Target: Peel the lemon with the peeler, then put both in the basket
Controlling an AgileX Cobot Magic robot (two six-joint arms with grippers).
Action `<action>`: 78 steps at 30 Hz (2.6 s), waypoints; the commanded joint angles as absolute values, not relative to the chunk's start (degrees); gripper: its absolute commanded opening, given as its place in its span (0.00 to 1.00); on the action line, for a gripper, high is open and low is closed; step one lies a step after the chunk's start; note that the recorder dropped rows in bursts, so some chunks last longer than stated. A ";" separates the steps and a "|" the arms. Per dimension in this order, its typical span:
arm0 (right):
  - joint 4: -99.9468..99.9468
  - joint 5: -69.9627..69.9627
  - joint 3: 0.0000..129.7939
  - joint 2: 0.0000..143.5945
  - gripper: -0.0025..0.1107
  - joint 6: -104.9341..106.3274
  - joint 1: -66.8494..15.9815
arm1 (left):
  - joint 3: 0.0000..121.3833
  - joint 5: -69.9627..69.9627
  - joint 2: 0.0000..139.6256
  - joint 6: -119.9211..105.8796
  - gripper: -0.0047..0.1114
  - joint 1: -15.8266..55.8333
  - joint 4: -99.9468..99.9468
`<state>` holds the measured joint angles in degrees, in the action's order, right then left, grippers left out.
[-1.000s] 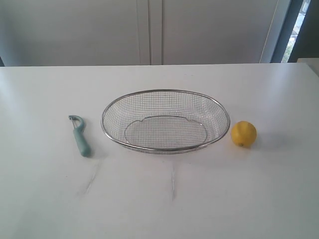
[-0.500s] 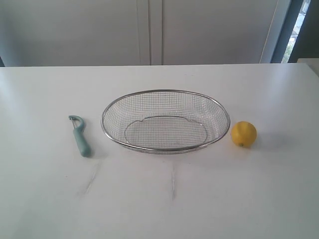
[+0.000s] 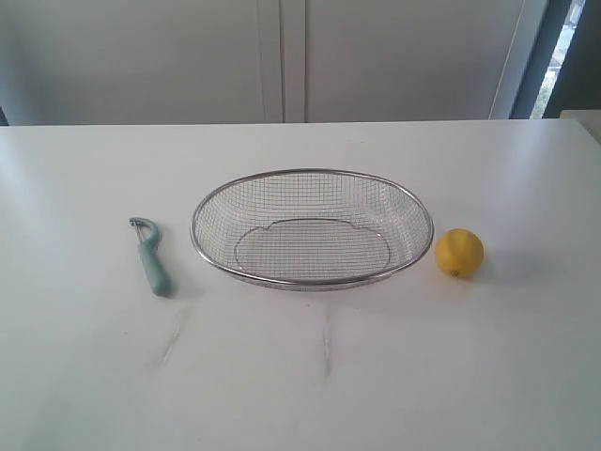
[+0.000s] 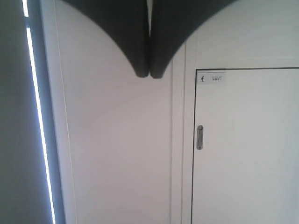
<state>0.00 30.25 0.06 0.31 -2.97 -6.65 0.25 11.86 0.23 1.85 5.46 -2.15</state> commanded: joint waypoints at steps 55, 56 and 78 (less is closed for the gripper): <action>25.56 -38.51 55.10 69.85 0.02 -19.64 -26.59 | 0.00 11.81 0.00 2.09 0.04 5.87 -2.53; 25.05 -39.33 56.45 70.92 0.02 -19.50 -27.75 | 0.00 11.81 0.00 2.09 0.04 5.87 -2.53; 7.77 -57.57 108.85 110.87 0.02 -5.20 -48.27 | 0.00 11.81 0.00 2.09 0.04 5.87 -2.53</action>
<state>11.99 -55.21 102.35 105.87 -8.83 -47.51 0.25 11.86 0.23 1.85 5.46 -2.15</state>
